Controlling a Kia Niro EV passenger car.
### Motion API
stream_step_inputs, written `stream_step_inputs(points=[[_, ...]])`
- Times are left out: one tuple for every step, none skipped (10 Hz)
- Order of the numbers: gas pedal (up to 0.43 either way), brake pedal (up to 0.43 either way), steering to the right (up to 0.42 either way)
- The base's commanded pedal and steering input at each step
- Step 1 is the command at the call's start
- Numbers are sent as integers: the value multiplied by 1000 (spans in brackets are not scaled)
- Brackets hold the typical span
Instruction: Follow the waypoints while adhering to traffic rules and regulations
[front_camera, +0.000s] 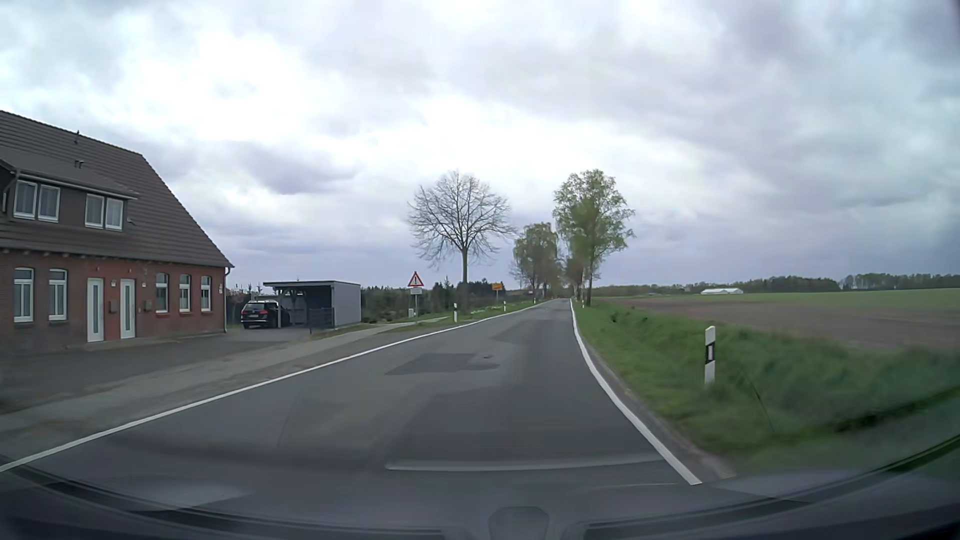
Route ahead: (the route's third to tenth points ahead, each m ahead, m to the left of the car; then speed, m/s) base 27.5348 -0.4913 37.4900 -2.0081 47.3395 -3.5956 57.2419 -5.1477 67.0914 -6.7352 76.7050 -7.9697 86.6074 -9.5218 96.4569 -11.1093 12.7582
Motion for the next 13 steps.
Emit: stream_step_inputs(points=[[110,0,46],[110,0,45],[110,0,43],[98,0,41],[98,0,40],[98,0,39],[98,0,38],[87,0,33],[87,0,28],[87,0,25],[87,0,21],[79,0,17],[79,0,16]])
